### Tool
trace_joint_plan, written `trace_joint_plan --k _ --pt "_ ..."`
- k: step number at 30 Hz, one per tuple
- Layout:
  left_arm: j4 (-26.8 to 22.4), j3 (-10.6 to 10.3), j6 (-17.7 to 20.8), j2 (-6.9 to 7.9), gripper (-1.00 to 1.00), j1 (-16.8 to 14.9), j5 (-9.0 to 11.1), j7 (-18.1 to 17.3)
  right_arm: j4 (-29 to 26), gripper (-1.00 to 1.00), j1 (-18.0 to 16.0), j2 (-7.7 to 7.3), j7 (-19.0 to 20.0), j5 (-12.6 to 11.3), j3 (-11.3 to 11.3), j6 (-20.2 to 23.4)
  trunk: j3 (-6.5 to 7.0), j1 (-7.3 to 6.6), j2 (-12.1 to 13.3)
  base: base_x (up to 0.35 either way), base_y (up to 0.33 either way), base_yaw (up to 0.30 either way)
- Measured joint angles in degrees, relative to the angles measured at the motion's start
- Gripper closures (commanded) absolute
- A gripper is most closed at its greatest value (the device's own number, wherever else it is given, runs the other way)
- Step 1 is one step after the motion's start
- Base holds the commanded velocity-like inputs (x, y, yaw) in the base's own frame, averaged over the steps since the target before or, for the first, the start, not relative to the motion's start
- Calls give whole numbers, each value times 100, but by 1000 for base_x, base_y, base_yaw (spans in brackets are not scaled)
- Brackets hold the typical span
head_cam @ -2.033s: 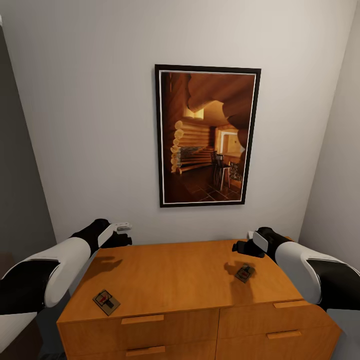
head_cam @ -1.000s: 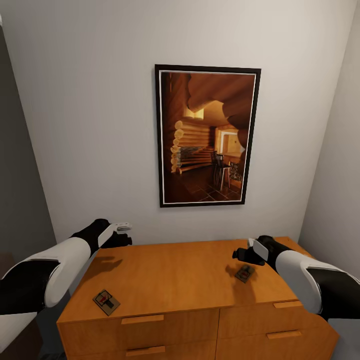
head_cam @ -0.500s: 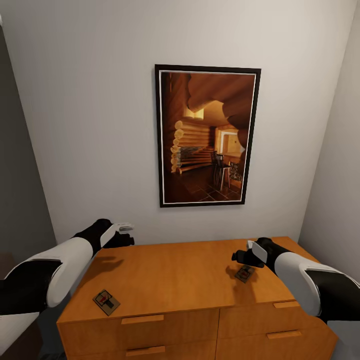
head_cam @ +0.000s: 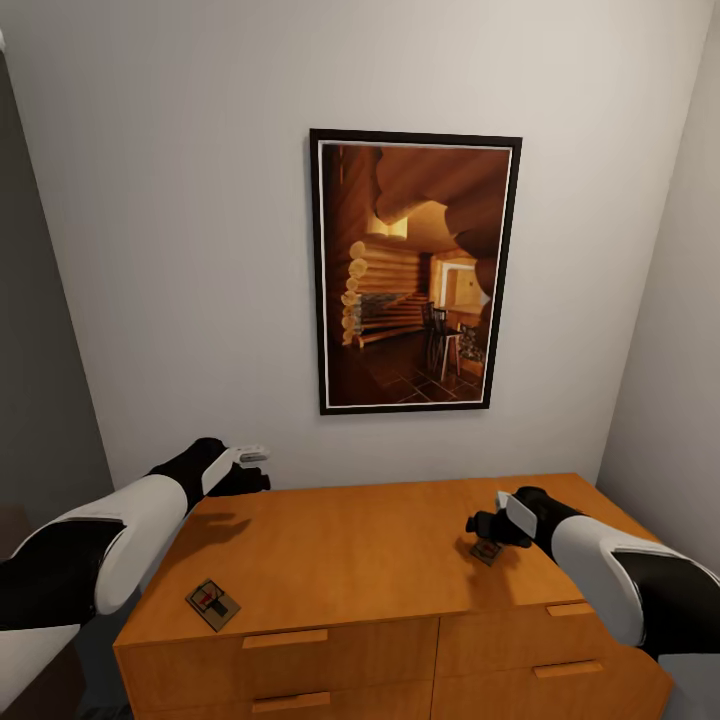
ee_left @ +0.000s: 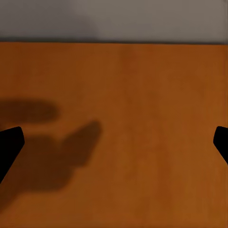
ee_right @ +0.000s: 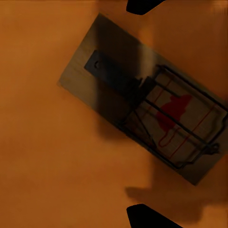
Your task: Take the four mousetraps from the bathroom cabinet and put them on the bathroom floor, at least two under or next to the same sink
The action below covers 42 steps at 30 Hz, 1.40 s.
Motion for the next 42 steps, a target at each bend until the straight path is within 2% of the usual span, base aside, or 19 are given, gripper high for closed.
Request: trace_joint_plan --k 18,42 --pt "-4 -3 -4 -1 -100 0 -9 0 -4 -100 45 -32 0 8 -2 -34 0 0 0 0 0 0" --pt "-1 -4 1 -1 -100 0 -9 0 -2 -100 54 9 -28 3 -3 -50 0 0 0 0 0 0"
